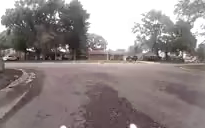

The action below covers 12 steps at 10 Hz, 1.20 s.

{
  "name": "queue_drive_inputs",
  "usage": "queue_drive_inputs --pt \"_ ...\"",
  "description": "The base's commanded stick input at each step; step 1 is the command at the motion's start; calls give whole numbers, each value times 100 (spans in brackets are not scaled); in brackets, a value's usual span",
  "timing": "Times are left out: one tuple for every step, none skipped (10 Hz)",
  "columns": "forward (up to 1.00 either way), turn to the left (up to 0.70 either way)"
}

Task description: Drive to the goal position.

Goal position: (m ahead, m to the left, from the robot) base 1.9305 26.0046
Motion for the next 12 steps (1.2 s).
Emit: queue_drive_inputs --pt "70 0" --pt "70 0" --pt "70 0" --pt "70 0" --pt "70 0" --pt "70 0" --pt "70 0" --pt "70 0" --pt "70 0" --pt "70 0" --pt "70 0" --pt "70 0"
